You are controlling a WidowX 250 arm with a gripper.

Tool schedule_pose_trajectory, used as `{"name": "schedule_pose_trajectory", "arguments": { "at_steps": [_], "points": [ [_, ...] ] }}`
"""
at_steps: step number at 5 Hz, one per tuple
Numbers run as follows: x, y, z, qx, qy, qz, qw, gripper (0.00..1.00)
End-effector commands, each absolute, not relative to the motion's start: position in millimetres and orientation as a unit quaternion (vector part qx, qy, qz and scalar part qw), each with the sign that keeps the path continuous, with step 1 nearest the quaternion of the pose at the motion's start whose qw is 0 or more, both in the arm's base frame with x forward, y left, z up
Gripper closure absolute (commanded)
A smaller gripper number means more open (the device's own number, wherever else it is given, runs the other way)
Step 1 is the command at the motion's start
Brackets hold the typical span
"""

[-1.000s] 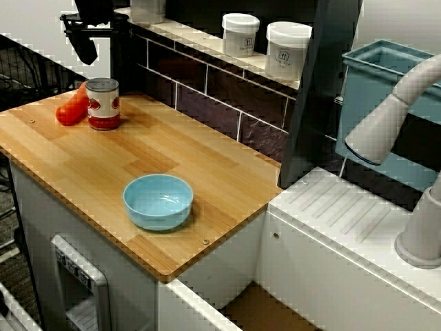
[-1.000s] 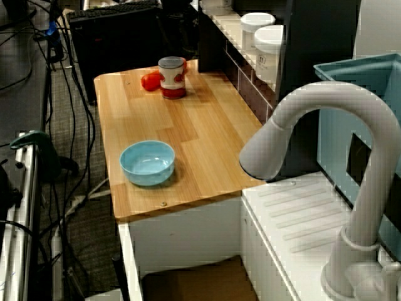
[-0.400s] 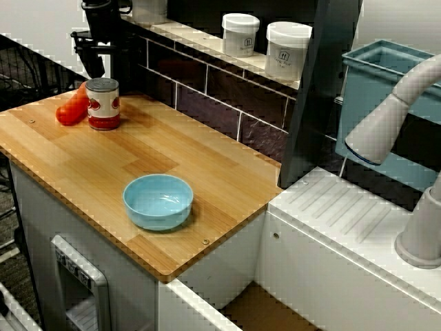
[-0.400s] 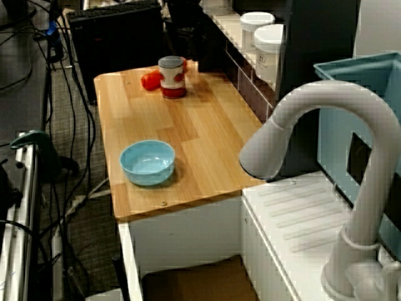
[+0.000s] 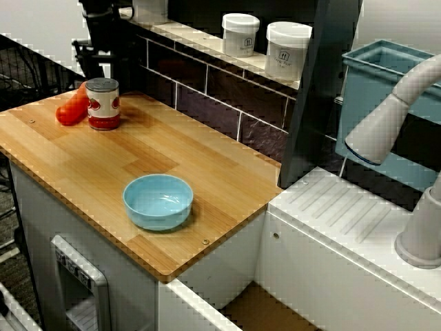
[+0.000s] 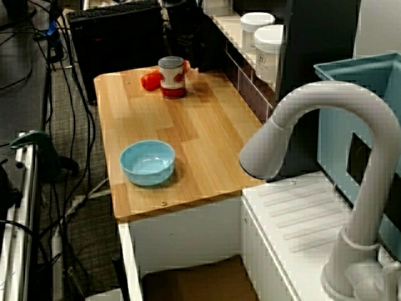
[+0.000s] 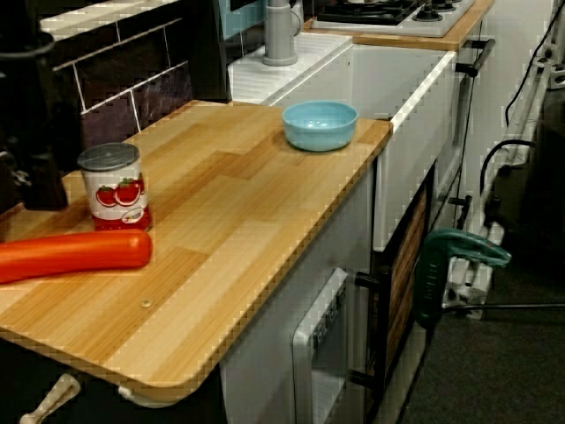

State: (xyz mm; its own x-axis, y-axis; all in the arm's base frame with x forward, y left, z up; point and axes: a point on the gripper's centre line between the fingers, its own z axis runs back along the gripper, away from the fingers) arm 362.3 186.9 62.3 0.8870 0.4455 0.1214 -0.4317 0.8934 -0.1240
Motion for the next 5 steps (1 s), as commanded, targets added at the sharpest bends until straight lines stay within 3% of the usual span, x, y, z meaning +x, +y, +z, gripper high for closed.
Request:
{"name": "schedule_pose_trajectory", "arguments": {
  "at_steps": [1, 5],
  "points": [
    [347, 176, 91, -0.032, -0.116, 0.211, 0.97, 0.0],
    [301, 143, 91, -0.043, -0.114, 0.179, 0.976, 0.0]
  ]
}}
